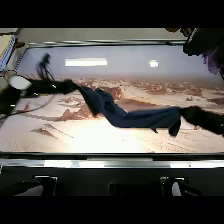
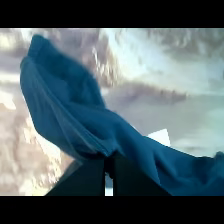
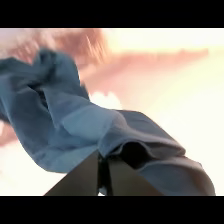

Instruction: Fold the clothes and pants, and hang the long-sleeved shirts on hangers.

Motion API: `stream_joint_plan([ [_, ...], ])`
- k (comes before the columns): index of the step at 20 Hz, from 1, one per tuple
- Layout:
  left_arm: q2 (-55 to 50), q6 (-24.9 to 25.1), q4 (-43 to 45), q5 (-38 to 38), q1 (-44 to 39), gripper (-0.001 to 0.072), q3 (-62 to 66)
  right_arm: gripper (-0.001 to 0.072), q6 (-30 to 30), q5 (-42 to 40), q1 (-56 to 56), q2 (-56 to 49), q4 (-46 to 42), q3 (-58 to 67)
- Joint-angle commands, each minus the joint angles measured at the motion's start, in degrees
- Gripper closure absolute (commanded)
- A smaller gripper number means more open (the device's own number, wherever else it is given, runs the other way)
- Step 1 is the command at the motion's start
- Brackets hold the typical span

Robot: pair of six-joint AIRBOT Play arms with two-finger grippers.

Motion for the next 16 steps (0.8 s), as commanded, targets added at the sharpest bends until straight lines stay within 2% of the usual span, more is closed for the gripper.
stream_joint_plan([
  [1,9.66,-3.43,7.93,-2.73,5.35,0.0693,12.72,0.0683,-0.5,0.31,-0.04,0.04,-0.37,16.9],
  [4,18.93,-11.87,16.13,-3.08,8.96,0.0692,20.17,0.0683,-0.44,-2.6,-0.04,0.04,-0.57,28.02],
  [7,28.81,-18.84,21.42,-3.39,11.98,0.0692,21.44,0.0683,1.31,-5.51,-0.04,0.04,-0.63,38.14],
  [11,37.48,-27.61,30.51,-4.55,13.53,0.0692,21.44,0.0683,8.44,-5.9,-0.04,0.02,-1.86,46.53],
  [14,37.35,-27.28,31.87,-5.97,13.53,0.0692,21.2,0.0683,21.09,-7.98,-0.04,-2.19,-2.71,46.69],
  [16,33.81,-23.91,30.69,-9.31,13.51,0.0692,20.46,0.0683,26.08,-12.61,-0.04,-6.73,-2.62,46.29],
])
